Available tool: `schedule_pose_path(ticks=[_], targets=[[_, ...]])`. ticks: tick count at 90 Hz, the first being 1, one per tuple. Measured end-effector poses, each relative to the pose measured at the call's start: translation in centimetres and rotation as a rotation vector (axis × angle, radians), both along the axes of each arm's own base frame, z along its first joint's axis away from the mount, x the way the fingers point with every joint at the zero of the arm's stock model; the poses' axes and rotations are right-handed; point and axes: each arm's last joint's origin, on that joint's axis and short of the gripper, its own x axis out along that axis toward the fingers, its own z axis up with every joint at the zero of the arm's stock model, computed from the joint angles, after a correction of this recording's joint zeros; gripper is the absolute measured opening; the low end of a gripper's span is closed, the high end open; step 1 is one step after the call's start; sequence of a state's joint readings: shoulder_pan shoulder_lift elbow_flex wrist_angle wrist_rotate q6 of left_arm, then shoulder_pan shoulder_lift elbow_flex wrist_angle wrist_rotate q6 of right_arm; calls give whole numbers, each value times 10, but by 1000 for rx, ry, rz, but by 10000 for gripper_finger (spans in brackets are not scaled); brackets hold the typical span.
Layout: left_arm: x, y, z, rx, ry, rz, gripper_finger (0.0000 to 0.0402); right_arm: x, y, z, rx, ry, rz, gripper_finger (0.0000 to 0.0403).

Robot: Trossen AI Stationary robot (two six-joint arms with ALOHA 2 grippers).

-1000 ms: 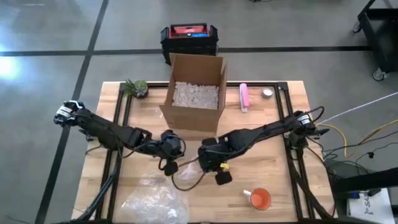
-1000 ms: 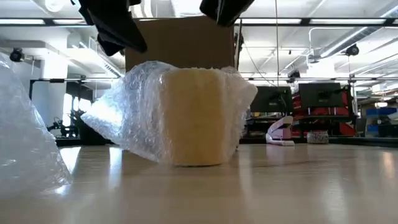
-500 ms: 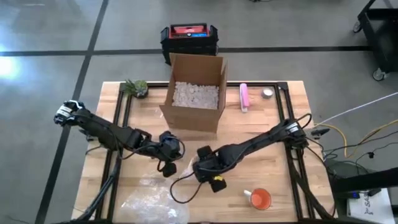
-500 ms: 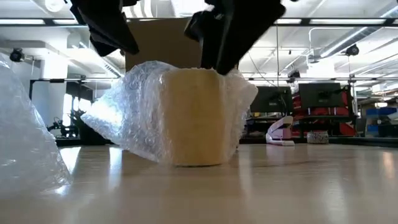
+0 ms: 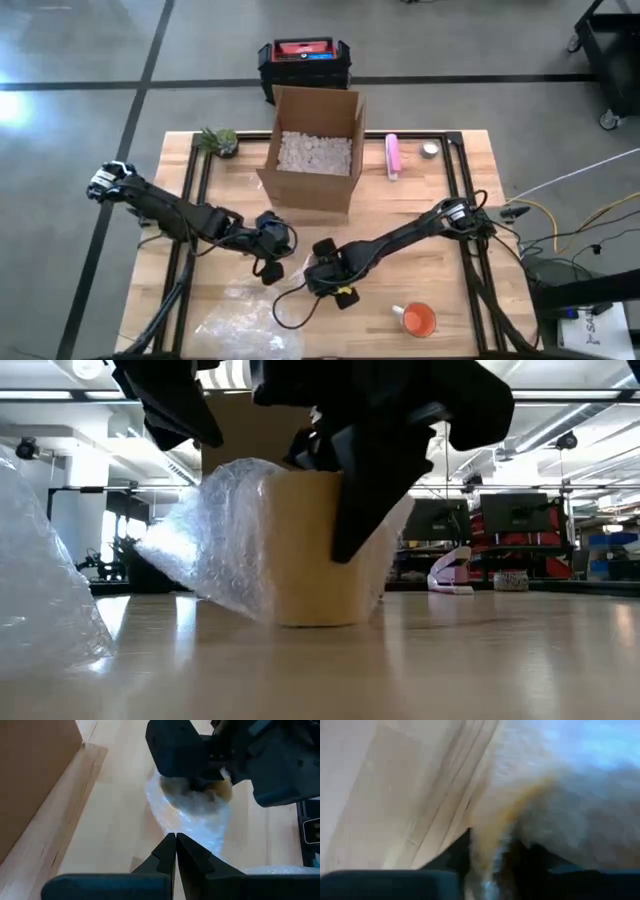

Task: Wrap mug
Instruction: Put the wrapped yellow mug into the brown cardboard box

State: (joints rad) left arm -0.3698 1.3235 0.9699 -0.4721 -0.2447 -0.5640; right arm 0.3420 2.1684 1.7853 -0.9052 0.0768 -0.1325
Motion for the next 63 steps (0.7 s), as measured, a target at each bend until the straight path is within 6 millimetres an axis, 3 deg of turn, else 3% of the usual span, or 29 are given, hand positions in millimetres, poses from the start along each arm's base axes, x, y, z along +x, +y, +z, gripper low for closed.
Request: schedule_pose_path(ticks=[7,22,33,52,63], targets=[[0,0,0,0,-1,0,0,-4,-1,8,9,9,2,16],[1,0,0,-3,-7,0,0,-15,-5,54,40,-73,3,31],[1,0,0,0,-7,-2,0,-29,-8,87,56,-116,6,18],[1,0,0,11,-8,-4,0,-66,-21,171,139,-325,34,12],[1,0,0,18,-10,-11,0,-86,-40,208,161,-436,20,12]])
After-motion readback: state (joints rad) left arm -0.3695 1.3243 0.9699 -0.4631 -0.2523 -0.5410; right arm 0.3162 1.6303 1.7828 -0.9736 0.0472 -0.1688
